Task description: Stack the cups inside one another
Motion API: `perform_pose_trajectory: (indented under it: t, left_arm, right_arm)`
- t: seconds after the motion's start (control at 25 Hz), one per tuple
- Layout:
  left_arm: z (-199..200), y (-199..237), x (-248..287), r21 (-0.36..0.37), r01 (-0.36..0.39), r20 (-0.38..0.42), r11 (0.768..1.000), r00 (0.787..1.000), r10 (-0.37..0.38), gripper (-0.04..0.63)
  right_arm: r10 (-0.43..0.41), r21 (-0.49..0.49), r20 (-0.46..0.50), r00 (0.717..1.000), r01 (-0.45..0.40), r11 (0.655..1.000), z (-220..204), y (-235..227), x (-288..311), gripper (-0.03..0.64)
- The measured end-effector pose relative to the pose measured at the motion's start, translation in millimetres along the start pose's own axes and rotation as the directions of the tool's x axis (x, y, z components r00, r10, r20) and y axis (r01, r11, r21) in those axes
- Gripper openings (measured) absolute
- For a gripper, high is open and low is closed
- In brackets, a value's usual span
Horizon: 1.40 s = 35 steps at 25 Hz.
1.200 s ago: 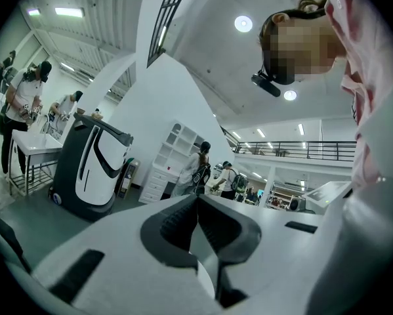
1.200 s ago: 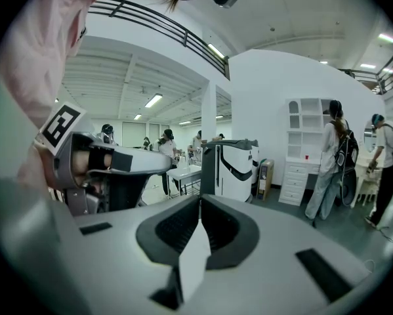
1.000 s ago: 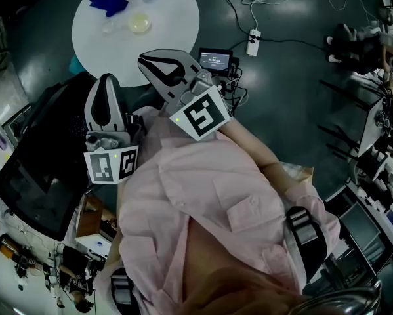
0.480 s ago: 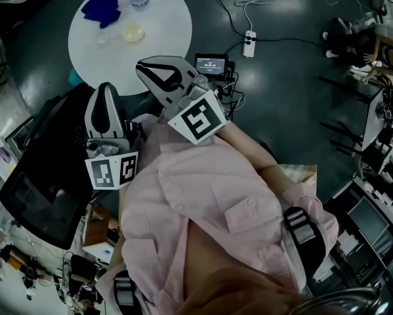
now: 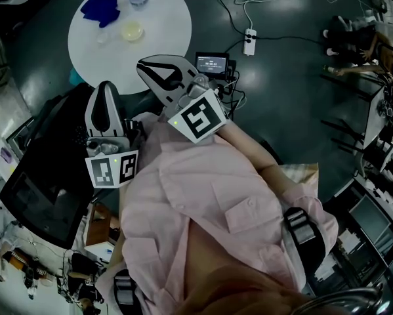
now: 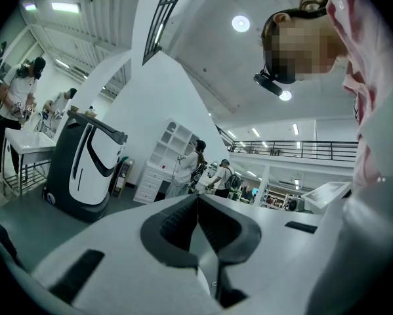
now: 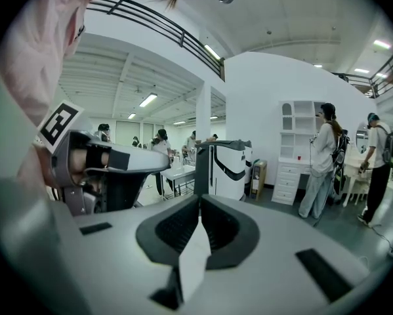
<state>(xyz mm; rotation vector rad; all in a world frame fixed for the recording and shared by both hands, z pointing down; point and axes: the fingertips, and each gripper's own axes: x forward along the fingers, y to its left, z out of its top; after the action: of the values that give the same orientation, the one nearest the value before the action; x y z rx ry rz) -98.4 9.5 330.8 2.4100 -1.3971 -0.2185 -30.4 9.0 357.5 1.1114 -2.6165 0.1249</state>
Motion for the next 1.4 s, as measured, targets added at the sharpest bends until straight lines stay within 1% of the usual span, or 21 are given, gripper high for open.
perform_pose_trajectory:
  t: [0.4, 0.6, 0.76, 1.0, 1.2, 1.4]
  left_arm:
    - [-3, 6, -1, -0.011, -0.014, -0.021, 1.0, 1.0, 0.013, 0.02]
    - [-1, 9, -2, -0.014, -0.023, -0.016, 1.0, 1.0, 0.023, 0.02]
    - [-1, 7, -1, -0.001, -0.023, -0.018, 1.0, 1.0, 0.023, 0.02]
    - [2, 6, 2, 0.021, -0.023, -0.009, 1.0, 1.0, 0.023, 0.02]
    - [4, 4, 8, 0.031, -0.025, -0.003, 0.999, 1.0, 0.025, 0.02]
    - [5, 13, 13, 0.03, -0.037, -0.004, 0.999, 0.999, 0.038, 0.02]
  right_arm:
    - [0.032, -0.03, -0.039, 0.999, -0.033, 0.999, 0, 8, 8, 0.035]
    - [0.039, -0.033, -0.048, 0.998, -0.041, 0.999, -1, 11, 10, 0.035]
    - [0.038, -0.033, -0.035, 0.999, -0.039, 0.999, 0, 8, 10, 0.035]
    - [0.039, -0.052, -0.043, 0.998, -0.041, 0.998, 2, 6, 14, 0.035]
    - [0.031, -0.051, -0.019, 0.999, -0.032, 0.998, 1, -5, 17, 0.035]
    - [0.021, -0.038, -0.058, 0.998, -0.023, 0.999, -9, -18, 29, 0.035]
